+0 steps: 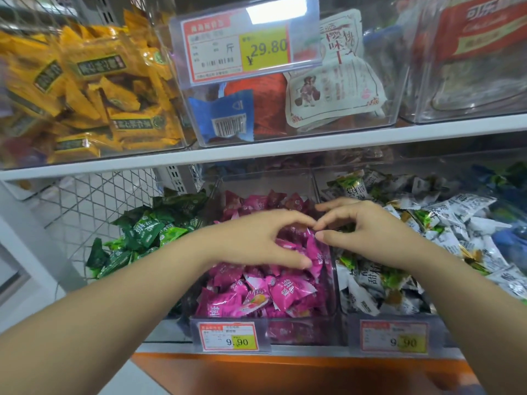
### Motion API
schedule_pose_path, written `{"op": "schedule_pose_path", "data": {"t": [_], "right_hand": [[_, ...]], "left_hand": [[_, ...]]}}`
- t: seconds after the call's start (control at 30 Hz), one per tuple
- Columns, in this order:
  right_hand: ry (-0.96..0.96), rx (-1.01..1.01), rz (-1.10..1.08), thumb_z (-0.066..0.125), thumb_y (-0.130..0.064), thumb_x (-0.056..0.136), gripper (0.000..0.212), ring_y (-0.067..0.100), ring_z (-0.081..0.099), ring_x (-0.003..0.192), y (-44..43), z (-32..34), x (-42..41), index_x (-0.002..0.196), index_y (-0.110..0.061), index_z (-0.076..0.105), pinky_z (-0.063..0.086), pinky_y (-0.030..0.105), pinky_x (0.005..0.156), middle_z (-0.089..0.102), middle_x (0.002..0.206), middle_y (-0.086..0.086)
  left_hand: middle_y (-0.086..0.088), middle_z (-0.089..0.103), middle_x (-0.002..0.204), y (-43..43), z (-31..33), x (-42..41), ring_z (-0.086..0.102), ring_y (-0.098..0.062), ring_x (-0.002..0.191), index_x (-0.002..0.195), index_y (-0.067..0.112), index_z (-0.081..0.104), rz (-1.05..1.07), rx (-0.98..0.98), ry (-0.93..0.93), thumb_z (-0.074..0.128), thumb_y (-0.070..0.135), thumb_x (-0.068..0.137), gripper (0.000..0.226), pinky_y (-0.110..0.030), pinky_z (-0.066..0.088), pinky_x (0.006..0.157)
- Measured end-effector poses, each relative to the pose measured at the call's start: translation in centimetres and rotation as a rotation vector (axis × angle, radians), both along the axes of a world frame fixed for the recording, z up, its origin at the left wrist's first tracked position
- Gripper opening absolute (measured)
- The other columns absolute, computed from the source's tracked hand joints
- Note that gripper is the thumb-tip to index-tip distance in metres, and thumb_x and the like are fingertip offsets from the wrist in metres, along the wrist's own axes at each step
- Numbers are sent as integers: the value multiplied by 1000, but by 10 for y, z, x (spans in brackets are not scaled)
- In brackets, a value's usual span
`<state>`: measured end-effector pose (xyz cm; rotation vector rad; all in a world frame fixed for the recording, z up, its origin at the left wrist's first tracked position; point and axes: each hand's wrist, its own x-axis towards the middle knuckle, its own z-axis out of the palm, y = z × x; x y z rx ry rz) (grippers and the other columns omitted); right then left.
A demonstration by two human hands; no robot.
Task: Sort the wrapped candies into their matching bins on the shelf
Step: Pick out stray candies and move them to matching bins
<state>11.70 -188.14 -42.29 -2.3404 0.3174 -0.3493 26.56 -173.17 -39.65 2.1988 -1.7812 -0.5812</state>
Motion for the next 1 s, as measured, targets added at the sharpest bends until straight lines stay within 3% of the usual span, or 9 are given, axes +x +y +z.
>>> {"op": "schedule_pose_path", "data": {"t": [0.07,0.2,0.37,0.43,0.53,0.63,0.83,0.93,1.0], "right_hand": [[-2,1,-2,69,-33,81,7,-4,51,106,1,0,0,83,-40,70,33,1,76,52,124,-18],[-9,4,2,69,-31,82,6,-9,51,99,1,0,1,87,-35,72,33,-5,73,51,123,-18],[-4,8,-7,70,-32,81,7,-2,54,103,0,0,1,88,-34,73,35,-2,75,52,121,-19],[-4,6,-6,70,-33,81,8,-1,54,104,0,0,0,89,-34,73,36,2,77,52,122,-19],[-7,7,-4,69,-33,82,8,-1,54,105,1,0,-1,89,-35,72,36,4,79,52,123,-19],[-6,4,-2,68,-33,82,7,-2,53,104,1,0,-1,87,-36,71,36,4,79,52,124,-18],[-8,13,5,69,-34,81,7,-13,48,101,-2,-2,-1,88,-36,72,32,-6,74,52,126,-18],[0,21,5,68,-35,81,7,-11,49,103,-3,-2,0,88,-37,72,33,-4,74,52,126,-18],[4,20,7,68,-36,81,7,-12,48,103,-3,-2,0,88,-37,72,32,-5,74,52,126,-19]], "left_hand": [[17,40,141,0,-7,-8,40,-1,125,144,37,28,-37,98,-9,66,43,85,71,-18,31,103],[14,38,138,5,-15,-5,36,-3,127,136,35,41,-55,121,-19,66,41,85,58,-19,29,105],[-1,14,152,-2,-35,-22,6,-20,142,137,46,36,-177,303,-240,63,49,84,60,-48,13,116],[-4,15,149,-7,-38,-20,6,-25,141,139,47,34,-164,342,-316,62,50,84,62,-53,13,115],[-1,29,121,-9,-40,-15,31,-24,116,137,42,39,-191,283,-399,62,38,85,56,-39,36,96],[-1,33,112,-12,-40,-5,39,-16,94,131,32,48,-155,148,-396,64,27,84,50,-32,44,76],[0,46,101,-20,-38,29,49,-19,87,126,27,48,-9,58,-479,64,24,81,48,-31,41,69],[7,45,74,-22,-34,39,41,-7,63,129,28,47,65,37,-446,63,23,84,48,-28,30,57],[11,43,69,-24,-32,41,37,-2,59,131,29,47,70,38,-437,62,24,85,49,-28,28,57]]}}
